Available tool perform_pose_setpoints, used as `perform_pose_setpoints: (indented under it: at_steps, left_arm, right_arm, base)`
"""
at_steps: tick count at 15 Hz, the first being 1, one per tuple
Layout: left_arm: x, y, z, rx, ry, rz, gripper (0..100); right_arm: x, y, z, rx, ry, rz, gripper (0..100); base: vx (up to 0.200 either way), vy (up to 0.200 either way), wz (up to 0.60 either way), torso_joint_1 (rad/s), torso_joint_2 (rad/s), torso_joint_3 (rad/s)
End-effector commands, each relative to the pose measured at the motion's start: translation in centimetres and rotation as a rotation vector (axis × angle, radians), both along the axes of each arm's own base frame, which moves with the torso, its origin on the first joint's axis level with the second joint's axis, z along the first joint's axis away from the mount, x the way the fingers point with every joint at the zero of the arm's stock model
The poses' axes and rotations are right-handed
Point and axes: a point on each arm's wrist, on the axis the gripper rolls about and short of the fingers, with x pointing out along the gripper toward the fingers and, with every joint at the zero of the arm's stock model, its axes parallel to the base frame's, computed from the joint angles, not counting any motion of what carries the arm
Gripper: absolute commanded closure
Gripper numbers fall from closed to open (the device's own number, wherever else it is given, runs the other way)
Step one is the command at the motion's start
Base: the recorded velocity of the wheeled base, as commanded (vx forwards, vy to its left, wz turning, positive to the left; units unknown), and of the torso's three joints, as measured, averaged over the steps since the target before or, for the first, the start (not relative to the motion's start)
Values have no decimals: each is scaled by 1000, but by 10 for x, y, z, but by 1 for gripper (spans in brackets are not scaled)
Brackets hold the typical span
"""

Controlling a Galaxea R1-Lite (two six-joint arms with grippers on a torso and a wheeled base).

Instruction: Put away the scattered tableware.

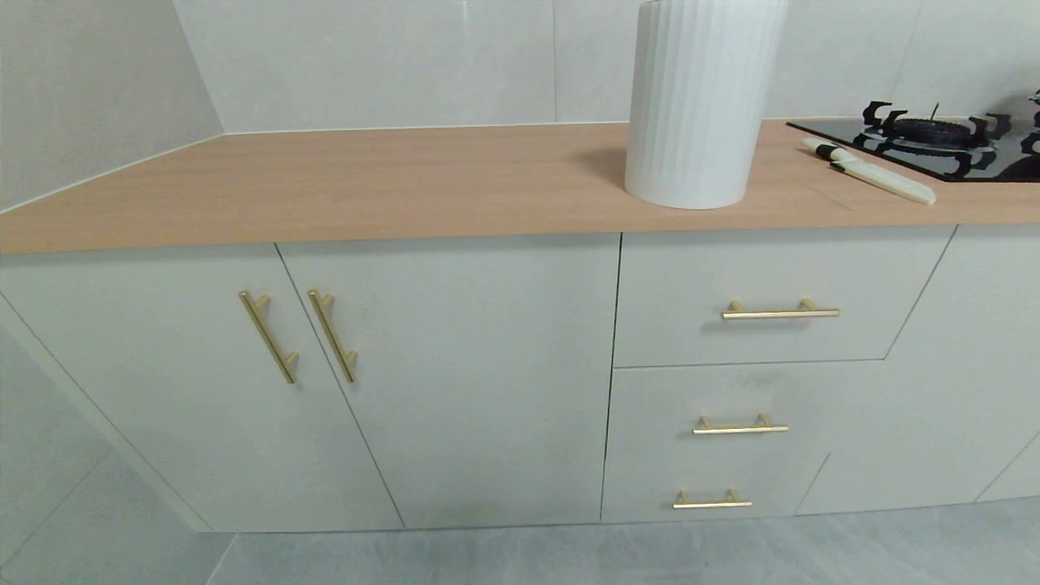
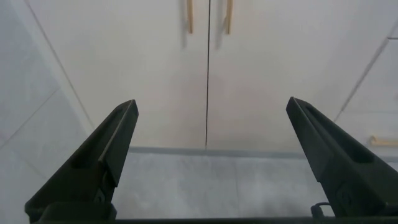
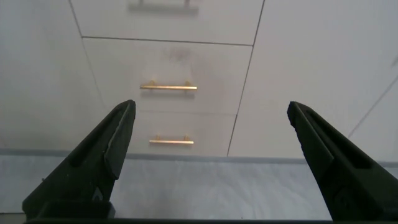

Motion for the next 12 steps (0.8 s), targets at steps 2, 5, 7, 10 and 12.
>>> perform_pose_setpoints:
  at_steps: [2,5,7,10,12]
  left_arm:
    - [0,0,0,-1,0,0,0]
    - [0,0,0,-1,0,0,0]
    - [0,0,0,-2,0,0,0]
    - [0,0,0,-2,0,0,0]
    - [0,0,0,-2,0,0,0]
  right_arm:
    - [0,0,0,0,1,0,0]
    - [0,0,0,0,1,1,0]
    - [0,0,0,0,1,1,0]
    - [0,0,0,0,1,0,0]
    - [0,0,0,0,1,0,0]
  base:
    - [200,0,0,0,7,2]
    - [200,0,0,1,2,5]
    - [200,0,0,5,5,2]
    - [0,0,0,0,0,0]
    - [0,0,0,0,0,0]
